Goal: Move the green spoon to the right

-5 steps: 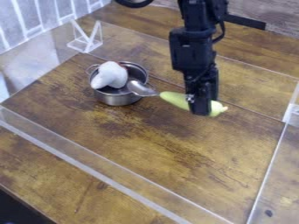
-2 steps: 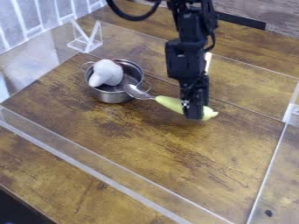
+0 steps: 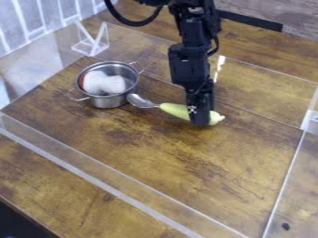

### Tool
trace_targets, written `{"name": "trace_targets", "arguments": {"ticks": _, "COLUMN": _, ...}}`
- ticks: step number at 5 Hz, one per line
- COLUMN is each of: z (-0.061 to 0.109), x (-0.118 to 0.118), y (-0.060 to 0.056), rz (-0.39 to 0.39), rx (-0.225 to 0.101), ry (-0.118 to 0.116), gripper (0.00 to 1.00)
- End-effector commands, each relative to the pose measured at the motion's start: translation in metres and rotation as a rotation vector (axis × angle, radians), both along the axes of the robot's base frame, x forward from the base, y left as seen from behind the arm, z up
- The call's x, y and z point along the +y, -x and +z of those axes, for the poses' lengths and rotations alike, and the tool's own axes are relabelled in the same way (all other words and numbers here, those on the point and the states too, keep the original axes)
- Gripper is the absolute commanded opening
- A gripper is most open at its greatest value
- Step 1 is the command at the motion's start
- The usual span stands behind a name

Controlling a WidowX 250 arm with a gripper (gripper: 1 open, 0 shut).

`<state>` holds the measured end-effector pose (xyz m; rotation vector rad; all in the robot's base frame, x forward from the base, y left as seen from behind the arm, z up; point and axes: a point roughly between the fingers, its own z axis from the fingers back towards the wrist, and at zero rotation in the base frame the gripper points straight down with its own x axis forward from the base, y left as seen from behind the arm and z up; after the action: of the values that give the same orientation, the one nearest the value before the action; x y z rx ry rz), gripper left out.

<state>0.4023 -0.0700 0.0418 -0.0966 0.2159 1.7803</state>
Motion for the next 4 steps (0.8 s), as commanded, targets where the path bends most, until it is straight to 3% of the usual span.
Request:
{"name": "trace_targets", "arguments": {"ticks": 1, "z": 0.028, "x": 0.006, "y": -0.011, "rz": 0.039, "rx": -0.073, "ry": 0.011, "gripper": 0.00}}
{"name": "trace_targets", "arguments": {"ticks": 2, "z": 0.032, "x": 0.006, "y": -0.012, "rz": 0.067, "rx": -0.070, "ry": 0.014, "gripper": 0.00}}
{"name": "trace_targets", "arguments": {"ticks": 4, "z": 0.061, "x": 0.016, "y": -0.018, "rz": 0.176, "rx": -0.064, "ry": 0.015, "gripper": 0.00}}
